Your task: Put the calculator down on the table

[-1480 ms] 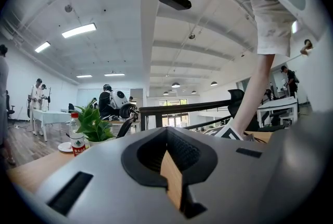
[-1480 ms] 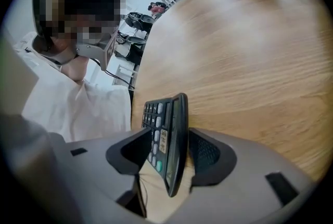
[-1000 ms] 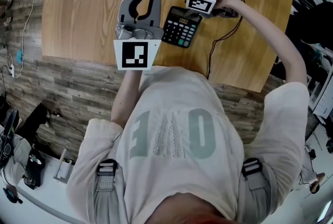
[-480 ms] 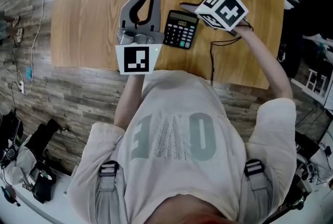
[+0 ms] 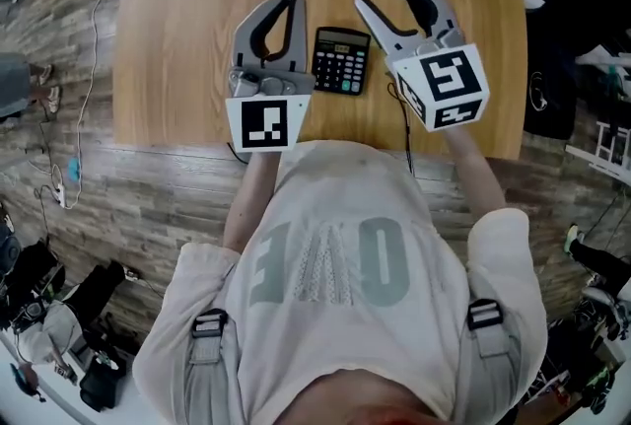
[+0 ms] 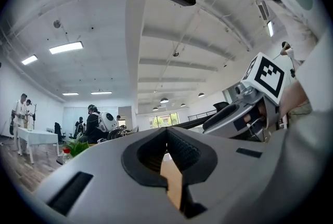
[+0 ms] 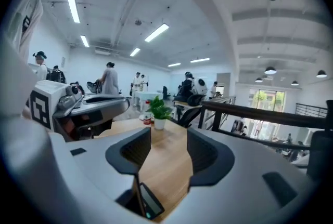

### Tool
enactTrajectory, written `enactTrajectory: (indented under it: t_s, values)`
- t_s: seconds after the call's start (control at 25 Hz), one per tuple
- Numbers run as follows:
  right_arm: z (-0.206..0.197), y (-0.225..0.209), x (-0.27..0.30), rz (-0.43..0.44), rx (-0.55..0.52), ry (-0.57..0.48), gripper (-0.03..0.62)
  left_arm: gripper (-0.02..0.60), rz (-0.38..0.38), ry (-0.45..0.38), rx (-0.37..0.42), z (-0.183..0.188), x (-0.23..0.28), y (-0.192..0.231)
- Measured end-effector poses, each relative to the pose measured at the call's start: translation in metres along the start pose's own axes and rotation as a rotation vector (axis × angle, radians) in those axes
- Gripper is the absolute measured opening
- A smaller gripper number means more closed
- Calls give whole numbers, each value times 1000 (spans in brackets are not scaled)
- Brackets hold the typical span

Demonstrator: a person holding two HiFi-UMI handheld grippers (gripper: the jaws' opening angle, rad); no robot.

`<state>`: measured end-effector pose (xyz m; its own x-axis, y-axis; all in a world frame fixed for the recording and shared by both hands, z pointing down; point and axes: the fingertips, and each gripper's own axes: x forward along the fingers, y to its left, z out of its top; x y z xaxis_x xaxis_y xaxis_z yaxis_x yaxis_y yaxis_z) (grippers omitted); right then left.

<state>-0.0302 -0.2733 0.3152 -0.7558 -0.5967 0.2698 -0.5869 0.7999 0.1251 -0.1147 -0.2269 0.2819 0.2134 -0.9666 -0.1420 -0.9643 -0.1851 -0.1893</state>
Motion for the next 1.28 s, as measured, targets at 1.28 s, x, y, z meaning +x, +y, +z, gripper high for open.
enactTrajectory:
  t_s: [1.28]
  values:
    - [7,-5,-97,-428,91,-279,23,8,-91,-84,16,47,0,-46]
